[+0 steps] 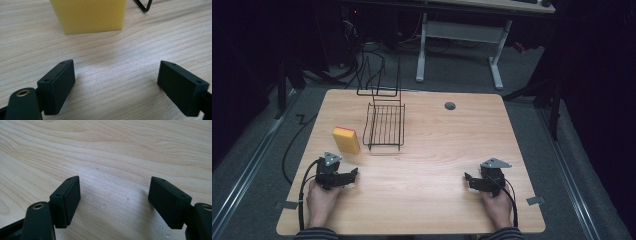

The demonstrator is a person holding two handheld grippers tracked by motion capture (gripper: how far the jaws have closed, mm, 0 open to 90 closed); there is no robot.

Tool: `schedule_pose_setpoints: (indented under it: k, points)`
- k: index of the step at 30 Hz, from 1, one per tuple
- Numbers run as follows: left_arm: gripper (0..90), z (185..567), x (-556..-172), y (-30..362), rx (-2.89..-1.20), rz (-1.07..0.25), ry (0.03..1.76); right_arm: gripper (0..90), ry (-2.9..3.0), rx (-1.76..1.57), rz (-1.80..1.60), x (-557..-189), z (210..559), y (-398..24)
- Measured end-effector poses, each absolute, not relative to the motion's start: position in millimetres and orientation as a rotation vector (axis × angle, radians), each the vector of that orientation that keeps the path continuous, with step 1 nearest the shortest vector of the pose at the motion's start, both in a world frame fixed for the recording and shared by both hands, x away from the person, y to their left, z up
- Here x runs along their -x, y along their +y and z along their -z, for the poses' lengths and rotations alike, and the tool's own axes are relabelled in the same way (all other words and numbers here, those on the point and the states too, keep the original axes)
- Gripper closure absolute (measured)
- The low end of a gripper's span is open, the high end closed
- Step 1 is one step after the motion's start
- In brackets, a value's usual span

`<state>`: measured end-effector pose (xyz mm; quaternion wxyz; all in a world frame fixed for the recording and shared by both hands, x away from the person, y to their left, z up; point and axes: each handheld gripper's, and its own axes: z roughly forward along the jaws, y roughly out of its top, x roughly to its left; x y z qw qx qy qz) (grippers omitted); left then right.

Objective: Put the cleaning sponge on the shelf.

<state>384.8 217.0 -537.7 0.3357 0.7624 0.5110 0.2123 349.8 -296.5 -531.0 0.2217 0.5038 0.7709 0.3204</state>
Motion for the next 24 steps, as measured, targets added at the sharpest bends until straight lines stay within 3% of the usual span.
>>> schedule_pose_setpoints:
  k: [24]
  points:
    - [12.6,537.6,-385.5,216.1,-1.995,-0.564,1.339,26.2,2.13,-1.395,-0.886,-349.7,531.0,-296.3]
